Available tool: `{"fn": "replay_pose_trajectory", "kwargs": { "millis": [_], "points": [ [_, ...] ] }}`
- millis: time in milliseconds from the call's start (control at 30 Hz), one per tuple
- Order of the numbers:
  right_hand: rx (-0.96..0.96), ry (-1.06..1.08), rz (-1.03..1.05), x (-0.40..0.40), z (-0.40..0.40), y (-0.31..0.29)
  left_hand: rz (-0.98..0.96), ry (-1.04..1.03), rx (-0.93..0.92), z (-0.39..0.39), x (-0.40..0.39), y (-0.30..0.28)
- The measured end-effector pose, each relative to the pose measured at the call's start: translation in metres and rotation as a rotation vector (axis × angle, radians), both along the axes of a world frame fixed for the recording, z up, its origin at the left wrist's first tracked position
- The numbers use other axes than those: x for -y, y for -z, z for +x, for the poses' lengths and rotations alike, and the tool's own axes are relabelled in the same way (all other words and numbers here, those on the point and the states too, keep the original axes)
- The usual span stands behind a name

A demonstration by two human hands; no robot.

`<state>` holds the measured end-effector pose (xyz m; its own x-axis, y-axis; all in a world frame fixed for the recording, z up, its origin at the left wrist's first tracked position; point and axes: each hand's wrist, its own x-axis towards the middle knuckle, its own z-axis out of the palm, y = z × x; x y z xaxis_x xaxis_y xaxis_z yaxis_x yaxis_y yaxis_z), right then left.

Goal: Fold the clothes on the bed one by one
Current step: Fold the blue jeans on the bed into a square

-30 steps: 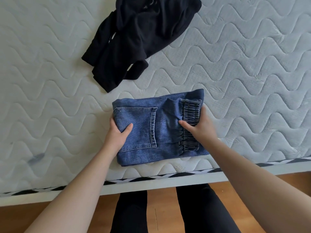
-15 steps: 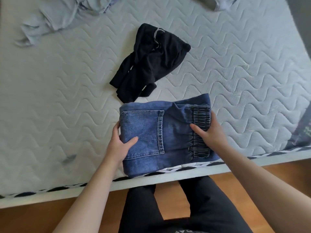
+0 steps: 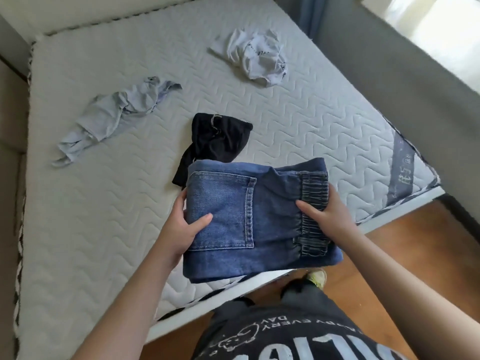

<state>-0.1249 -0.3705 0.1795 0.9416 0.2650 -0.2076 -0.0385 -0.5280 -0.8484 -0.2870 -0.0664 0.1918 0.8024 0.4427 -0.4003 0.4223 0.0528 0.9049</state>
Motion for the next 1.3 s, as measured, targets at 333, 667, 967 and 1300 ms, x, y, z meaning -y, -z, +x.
{"fn": "replay_pose_trajectory", "kwargs": {
  "millis": [333, 667, 967, 1300],
  "points": [
    [0.039, 0.281, 0.086, 0.148, -0.052, -0.041, -0.015, 0.314, 0.11, 0.059, 0.114, -0.048],
    [0.125, 0.598, 0.123, 0.363, -0.114, -0.072, 0.005, 0.547, 0.166, 0.098, 0.342, -0.075],
    [0.168, 0.779, 0.103, 0.462, -0.15, -0.091, 0.03, 0.731, 0.143, 0.123, 0.456, -0.094],
    [0.139, 0.919, 0.039, 0.51, -0.125, -0.075, 0.051, 0.912, 0.097, 0.198, 0.523, -0.075]
  ]
}}
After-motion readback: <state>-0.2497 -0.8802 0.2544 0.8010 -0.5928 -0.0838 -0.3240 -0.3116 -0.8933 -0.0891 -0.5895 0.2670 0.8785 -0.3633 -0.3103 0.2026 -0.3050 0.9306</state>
